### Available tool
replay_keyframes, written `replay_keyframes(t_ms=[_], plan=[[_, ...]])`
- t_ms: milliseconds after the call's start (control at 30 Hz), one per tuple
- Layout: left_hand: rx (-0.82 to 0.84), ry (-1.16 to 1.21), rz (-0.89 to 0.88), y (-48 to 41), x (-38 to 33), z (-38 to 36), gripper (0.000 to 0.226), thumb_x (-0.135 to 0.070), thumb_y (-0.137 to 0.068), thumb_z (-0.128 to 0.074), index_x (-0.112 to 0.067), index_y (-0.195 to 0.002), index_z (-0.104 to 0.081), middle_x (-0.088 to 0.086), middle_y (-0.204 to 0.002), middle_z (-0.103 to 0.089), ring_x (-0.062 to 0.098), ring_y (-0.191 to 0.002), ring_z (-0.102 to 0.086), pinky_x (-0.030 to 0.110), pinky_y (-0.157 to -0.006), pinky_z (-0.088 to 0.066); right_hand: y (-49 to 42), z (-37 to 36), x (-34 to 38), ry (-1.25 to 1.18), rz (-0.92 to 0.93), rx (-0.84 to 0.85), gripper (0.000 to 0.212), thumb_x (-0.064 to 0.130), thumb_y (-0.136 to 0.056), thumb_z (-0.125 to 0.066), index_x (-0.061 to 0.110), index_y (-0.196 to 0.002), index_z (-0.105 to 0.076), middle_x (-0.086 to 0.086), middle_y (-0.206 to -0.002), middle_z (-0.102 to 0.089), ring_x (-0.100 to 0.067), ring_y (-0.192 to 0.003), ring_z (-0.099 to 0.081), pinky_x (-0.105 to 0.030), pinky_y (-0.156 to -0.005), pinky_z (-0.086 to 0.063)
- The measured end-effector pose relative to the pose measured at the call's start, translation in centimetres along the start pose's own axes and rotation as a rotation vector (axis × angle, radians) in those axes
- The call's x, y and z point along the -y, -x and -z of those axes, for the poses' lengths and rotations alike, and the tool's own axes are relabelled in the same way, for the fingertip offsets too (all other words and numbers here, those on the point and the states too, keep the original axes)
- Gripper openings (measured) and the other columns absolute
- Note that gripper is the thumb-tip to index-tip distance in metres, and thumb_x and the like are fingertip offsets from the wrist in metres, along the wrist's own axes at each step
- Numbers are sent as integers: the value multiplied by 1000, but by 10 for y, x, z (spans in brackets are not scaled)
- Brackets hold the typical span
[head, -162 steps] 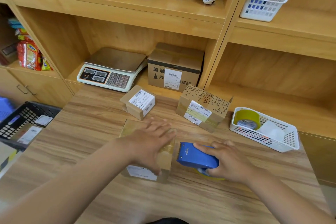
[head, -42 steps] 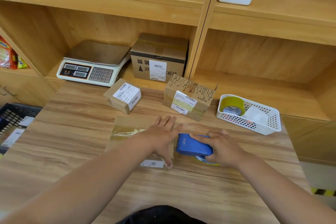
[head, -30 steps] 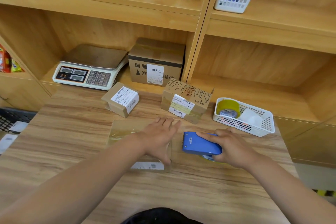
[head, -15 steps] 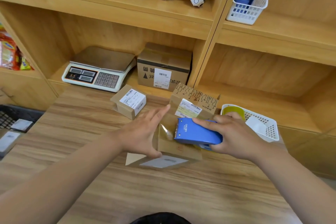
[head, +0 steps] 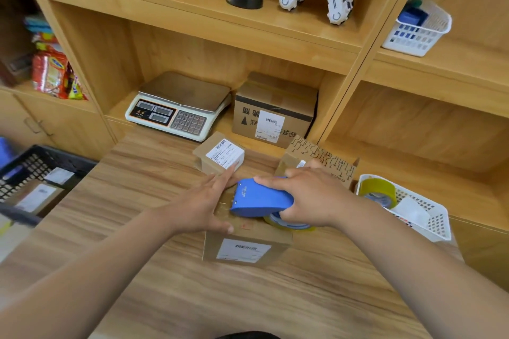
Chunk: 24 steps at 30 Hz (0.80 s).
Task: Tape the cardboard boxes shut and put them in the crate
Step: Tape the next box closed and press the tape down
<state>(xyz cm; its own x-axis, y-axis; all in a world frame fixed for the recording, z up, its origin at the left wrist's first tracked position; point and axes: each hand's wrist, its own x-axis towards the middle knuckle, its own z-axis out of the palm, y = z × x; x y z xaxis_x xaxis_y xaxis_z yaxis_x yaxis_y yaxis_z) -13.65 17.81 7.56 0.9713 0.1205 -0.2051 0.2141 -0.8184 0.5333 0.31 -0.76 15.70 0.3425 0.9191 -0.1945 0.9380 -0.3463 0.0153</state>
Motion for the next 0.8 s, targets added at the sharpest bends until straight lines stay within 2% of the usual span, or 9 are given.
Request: replay_keyframes(t_ms=[100,167,300,400,467,567,667,800], plan=[[7,6,6,5,7,1,122,-44,-72,-78,-27,-149,15,-14,-154,-17,4,-141,1,13,-106,3,-5,1,2,-49,18,23,65,49,-88,-47,60,-141,-11,12,-91,-42,-22,-95,-36,-30,-76,-32],[23,3,20,5,10,2,122,-45,-71,-78,-31,-148,15,-10,-156,-14,12,-144,1,18,-110,2,-6,2,1,-67,29,29,66,51,-88,-48,61,-141,-10,12,-94,-44,-21,-95,-36,-31,-78,-35],[74,6,58,1,12,3,119,-46,-72,-77,-35,-148,13,-8,-158,-7,22,-146,6,28,-115,-1,-4,2,-7,-96,62,32,69,51,-86,-50,63,-140,-8,13,-95,-44,-20,-95,-34,-24,-67,-28],[109,30,44,-3,18,2,120,-65,-58,-74,-47,-142,11,-14,-157,-5,22,-146,7,29,-115,0,7,2,-20,-69,74,13,67,55,-86,-48,64,-139,-8,13,-95,-44,-18,-89,-31,-21,-61,-21],[115,51,35,-5,23,1,118,-67,-57,-73,-52,-138,11,-17,-157,-4,19,-144,8,32,-117,-1,17,0,-36,-73,53,2,67,58,-85,-47,67,-137,-6,15,-94,-44,-17,-88,-31,-22,-66,-27],[112,71,44,-7,24,-1,117,-64,-60,-73,-49,-144,7,-20,-155,-2,19,-143,8,40,-118,-3,39,-7,-64,-96,-4,20,68,59,-83,-49,72,-132,-4,18,-89,-41,-18,-89,-34,-30,-82,-39],[118,69,51,-8,26,-3,115,-64,-61,-73,-49,-144,5,-22,-153,0,18,-141,9,41,-117,-2,59,-16,-85,-124,-34,22,68,65,-81,-50,77,-126,-2,20,-99,-47,-16,-89,-33,-28,-85,-38],[126,54,41,-10,31,-5,110,-62,-64,-74,-53,-142,3,-20,-155,1,18,-142,9,42,-118,-2,84,-24,-108,-121,-72,10,66,73,-76,-51,82,-119,-3,23,-89,-41,-15,-90,-32,-24,-88,-36]])
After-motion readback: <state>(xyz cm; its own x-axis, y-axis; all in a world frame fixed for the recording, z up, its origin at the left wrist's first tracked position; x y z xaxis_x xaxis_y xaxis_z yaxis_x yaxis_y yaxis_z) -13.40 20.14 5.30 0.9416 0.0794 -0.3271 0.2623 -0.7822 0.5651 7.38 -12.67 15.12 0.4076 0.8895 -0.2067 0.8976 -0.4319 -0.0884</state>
